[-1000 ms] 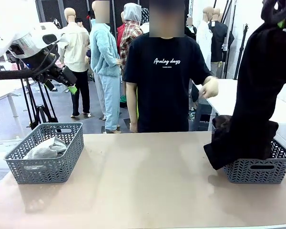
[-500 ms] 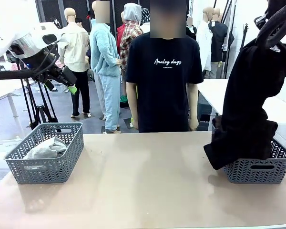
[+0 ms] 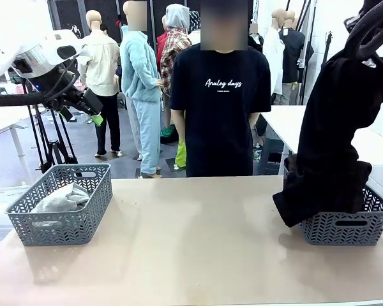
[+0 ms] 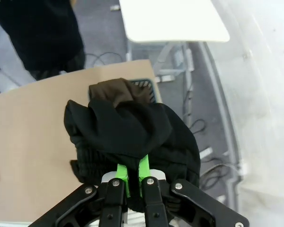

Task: Sort the tops and bottoms.
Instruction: Sort the clothes according to human instructions.

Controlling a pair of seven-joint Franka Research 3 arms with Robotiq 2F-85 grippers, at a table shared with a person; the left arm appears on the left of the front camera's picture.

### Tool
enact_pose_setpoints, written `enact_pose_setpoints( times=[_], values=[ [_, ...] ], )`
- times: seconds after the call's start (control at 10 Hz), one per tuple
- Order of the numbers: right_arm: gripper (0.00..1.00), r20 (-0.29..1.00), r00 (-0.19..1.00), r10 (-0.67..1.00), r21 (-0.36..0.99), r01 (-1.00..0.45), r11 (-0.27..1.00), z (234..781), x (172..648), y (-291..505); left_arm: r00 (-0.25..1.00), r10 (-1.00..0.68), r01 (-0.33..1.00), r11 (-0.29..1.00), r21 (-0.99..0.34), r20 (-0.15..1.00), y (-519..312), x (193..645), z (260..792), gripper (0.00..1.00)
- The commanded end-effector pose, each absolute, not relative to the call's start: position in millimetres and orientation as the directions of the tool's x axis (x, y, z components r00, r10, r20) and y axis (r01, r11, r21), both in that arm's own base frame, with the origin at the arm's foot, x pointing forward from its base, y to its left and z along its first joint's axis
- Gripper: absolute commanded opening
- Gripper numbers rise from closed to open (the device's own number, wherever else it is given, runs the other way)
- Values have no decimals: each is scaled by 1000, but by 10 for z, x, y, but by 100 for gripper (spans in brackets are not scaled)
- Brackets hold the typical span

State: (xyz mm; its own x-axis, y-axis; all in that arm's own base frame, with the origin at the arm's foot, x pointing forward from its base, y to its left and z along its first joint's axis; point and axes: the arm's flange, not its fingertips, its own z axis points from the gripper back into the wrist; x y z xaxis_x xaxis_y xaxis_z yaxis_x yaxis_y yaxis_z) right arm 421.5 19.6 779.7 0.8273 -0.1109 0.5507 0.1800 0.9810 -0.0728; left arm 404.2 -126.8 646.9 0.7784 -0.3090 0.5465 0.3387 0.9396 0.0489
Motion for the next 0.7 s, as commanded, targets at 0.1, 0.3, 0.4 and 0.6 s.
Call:
enact_pose_setpoints(
  times=[0.1,0.3,0.4,0.6],
  values=[
    [0,506,816,-280,166,227,960,7391,4559,-420,778,-308,338,940,49,547,-1264,4042,6474,100],
    [0,389,863,-321,197,263,945,7013,4709,-569,778,-308,338,940,49,547,-1264,4042,6474,100],
    [0,304,896,-324,189,276,942,6736,4822,-615,778,-308,338,940,49,547,-1264,4042,6474,100],
    [0,159,942,-295,172,268,948,6150,5004,-618,778,-308,338,940,49,547,-1264,4042,6474,100]
  ],
)
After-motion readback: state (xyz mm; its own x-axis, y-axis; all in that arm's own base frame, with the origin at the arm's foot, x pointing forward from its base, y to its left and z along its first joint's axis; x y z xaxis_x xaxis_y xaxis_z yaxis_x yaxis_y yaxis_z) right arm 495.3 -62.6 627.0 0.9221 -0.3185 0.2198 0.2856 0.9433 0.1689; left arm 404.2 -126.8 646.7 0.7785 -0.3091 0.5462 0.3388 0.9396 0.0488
